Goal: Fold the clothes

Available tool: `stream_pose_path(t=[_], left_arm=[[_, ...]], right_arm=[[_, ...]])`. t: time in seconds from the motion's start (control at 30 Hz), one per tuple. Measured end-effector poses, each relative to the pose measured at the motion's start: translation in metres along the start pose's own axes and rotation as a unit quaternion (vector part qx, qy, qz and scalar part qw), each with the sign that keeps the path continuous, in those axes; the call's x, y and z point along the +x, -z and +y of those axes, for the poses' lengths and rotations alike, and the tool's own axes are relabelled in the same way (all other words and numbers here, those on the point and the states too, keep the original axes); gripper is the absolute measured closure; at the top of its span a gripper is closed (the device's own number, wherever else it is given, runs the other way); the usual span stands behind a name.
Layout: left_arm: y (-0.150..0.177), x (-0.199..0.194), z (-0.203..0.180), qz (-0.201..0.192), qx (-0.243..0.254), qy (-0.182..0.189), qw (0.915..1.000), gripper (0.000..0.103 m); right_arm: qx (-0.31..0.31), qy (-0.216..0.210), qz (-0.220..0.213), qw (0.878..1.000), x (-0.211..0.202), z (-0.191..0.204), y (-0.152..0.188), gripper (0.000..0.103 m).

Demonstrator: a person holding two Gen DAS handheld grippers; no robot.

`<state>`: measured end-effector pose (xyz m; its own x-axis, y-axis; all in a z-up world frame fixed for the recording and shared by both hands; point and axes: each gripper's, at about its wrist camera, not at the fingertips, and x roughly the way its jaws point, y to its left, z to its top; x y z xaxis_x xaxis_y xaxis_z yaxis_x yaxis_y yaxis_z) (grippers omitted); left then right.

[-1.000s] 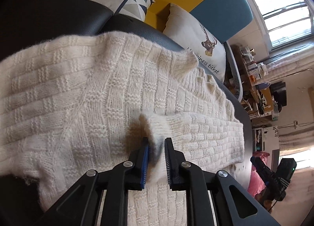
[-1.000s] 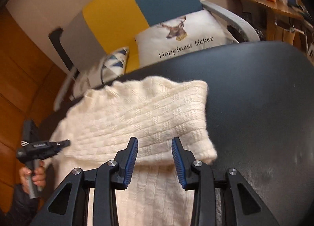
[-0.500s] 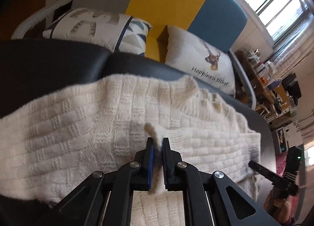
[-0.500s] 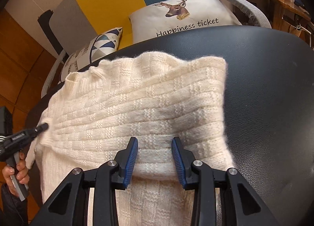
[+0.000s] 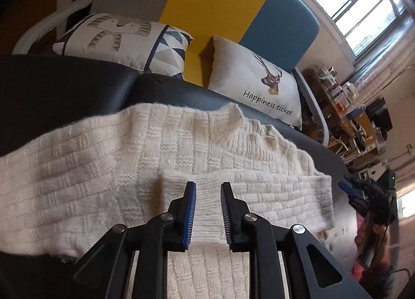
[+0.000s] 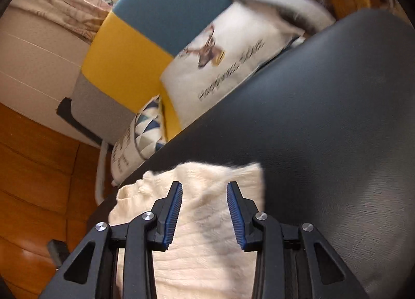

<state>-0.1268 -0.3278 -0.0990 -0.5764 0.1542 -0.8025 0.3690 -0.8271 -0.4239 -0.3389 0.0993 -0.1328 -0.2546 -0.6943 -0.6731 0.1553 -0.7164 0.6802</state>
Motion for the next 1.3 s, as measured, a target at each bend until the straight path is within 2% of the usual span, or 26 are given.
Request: stream_pose_path(t=[0.17,0.27,0.33,0.4,0.5,0.53,0.6,0.7,0.77,0.8,0.93,1.0,1.17,1.23,1.3], left_arm=[[0.008,0.03,-0.005,0.034,0.02,-0.038,0.9985,0.083],[0.013,0.038,-0.004,0.044,0.032,-0.053,0.9971,0.083],[0.012,0.035,-0.006,0.044,0.034,-0.058,0.9967,0.083],[0.01,0.026,-0.013,0.032,0.03,-0.052,0.9977,0.083],[0.008,0.015,-0.034,0.024,0.042,-0.021,0.9986,0.083],[0.009,0.016,-0.043,0.029,0.047,-0.008,0.9985,0.083],[0.014,0.022,-0.062,0.038,0.06,0.011,0.9974,0.083],[0.024,0.045,-0.097,0.062,0.086,0.025,0.994,0.083],[0.033,0.065,-0.123,0.081,0.104,0.032,0.9907,0.083],[0.038,0.075,-0.136,0.09,0.114,0.034,0.9888,0.083],[0.055,0.097,-0.181,0.111,0.142,0.047,0.9825,0.083],[0.056,0.106,-0.198,0.118,0.144,0.057,0.9809,0.083],[0.051,0.123,-0.226,0.127,0.151,0.064,0.9783,0.083],[0.052,0.135,-0.233,0.137,0.168,0.045,0.9752,0.083],[0.057,0.148,-0.235,0.158,0.193,0.018,0.9683,0.083]], right_arm=[[0.001,0.067,0.043,0.997,0.036,-0.004,-0.005,0.069],[-0.024,0.078,0.045,0.996,0.038,-0.003,-0.006,0.07],[-0.036,0.069,0.047,0.996,0.03,0.003,-0.003,0.069],[-0.05,0.037,0.05,0.997,0.015,0.008,0.005,0.069],[-0.058,0.001,0.057,0.997,-0.013,0.005,0.022,0.068],[-0.065,0.007,0.048,0.997,-0.026,0.001,0.029,0.068],[-0.095,0.047,0.028,0.994,-0.045,-0.004,0.047,0.068],[-0.132,0.122,0.01,0.984,-0.057,-0.014,0.073,0.068],[-0.174,0.182,0.003,0.968,-0.054,-0.014,0.088,0.068],[-0.192,0.193,0.001,0.962,-0.053,-0.014,0.092,0.068],[-0.246,0.205,-0.013,0.947,-0.045,-0.006,0.106,0.068],[-0.258,0.19,-0.02,0.947,-0.039,-0.001,0.105,0.067],[-0.29,0.237,-0.058,0.926,-0.027,0.011,0.107,0.066],[-0.284,0.284,-0.076,0.913,-0.027,0.01,0.106,0.066],[-0.266,0.284,-0.069,0.919,-0.027,0.006,0.108,0.065]])
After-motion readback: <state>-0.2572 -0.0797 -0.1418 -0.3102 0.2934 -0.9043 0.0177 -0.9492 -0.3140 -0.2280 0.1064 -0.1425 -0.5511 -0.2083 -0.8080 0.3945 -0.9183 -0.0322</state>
